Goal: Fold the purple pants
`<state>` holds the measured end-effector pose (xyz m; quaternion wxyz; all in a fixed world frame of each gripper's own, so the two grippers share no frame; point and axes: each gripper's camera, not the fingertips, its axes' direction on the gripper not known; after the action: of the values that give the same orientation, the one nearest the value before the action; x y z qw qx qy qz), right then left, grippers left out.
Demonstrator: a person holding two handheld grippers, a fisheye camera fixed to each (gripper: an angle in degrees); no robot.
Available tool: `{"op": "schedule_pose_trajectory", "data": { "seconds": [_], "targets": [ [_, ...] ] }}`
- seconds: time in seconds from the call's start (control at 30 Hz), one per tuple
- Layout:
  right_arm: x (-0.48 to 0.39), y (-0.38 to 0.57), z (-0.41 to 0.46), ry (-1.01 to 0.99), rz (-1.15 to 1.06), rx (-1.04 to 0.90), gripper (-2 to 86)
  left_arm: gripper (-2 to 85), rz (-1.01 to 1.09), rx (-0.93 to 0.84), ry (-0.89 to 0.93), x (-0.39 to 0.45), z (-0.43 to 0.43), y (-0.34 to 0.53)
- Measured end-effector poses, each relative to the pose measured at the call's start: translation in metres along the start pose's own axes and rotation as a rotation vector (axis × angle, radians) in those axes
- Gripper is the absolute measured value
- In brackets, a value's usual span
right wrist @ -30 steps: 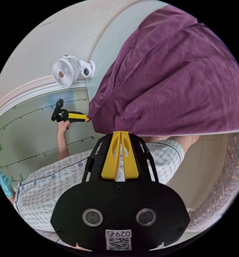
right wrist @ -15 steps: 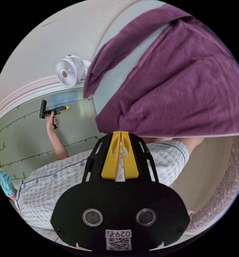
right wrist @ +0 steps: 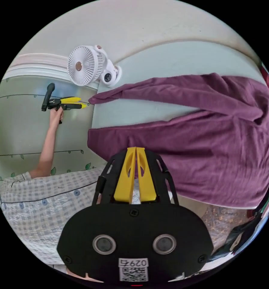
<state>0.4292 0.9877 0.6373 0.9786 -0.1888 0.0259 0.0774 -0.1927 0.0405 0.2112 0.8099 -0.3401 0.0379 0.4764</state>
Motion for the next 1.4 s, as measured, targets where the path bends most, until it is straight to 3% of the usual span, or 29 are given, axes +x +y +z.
{"op": "schedule_pose_trajectory", "data": {
  "seconds": [0.17, 0.27, 0.37, 0.6, 0.63, 0.7, 0.87, 1.1, 1.33, 1.4],
  "targets": [
    [-0.024, -0.062, 0.01, 0.341, -0.08, 0.024, 9.6, 18.9, 0.033, -0.042, 0.044, -0.005, 0.03, -0.026],
    [-0.027, -0.103, 0.035, 0.462, -0.125, -0.034, 8.4, 6.7, 0.014, -0.012, 0.11, -0.012, 0.037, -0.027],
    [-0.024, -0.13, 0.068, 0.561, -0.126, -0.177, 1.8, 2.1, 0.003, -0.019, 0.179, -0.016, 0.039, -0.015],
    [-0.092, -0.098, -0.052, 0.473, -0.231, 0.198, -0.5, -0.5, 0.084, 0.171, 0.593, -0.005, -0.066, 0.085],
    [-0.096, -0.098, -0.065, 0.476, -0.23, 0.234, -0.5, -0.5, 0.084, 0.187, 0.59, -0.004, -0.077, 0.091],
    [-0.1, -0.116, -0.092, 0.468, -0.206, 0.27, -0.4, -0.5, -0.014, 0.112, 0.385, -0.001, -0.099, 0.091],
    [-0.078, -0.162, -0.058, 0.371, -0.171, 0.101, 0.2, -0.4, -0.112, -0.092, 0.091, 0.016, -0.064, 0.022],
    [-0.066, -0.179, -0.008, 0.425, -0.154, -0.06, 9.7, -0.1, 0.009, -0.165, -0.071, 0.076, -0.044, 0.008],
    [-0.049, -0.201, 0.008, 0.176, -0.129, -0.091, 7.4, 1.0, -0.073, -0.267, -0.037, 0.051, 0.018, -0.004],
    [-0.05, -0.203, 0.005, 0.186, -0.144, -0.095, 5.9, 2.3, -0.12, -0.243, -0.118, 0.046, 0.021, 0.005]
  ]
}}
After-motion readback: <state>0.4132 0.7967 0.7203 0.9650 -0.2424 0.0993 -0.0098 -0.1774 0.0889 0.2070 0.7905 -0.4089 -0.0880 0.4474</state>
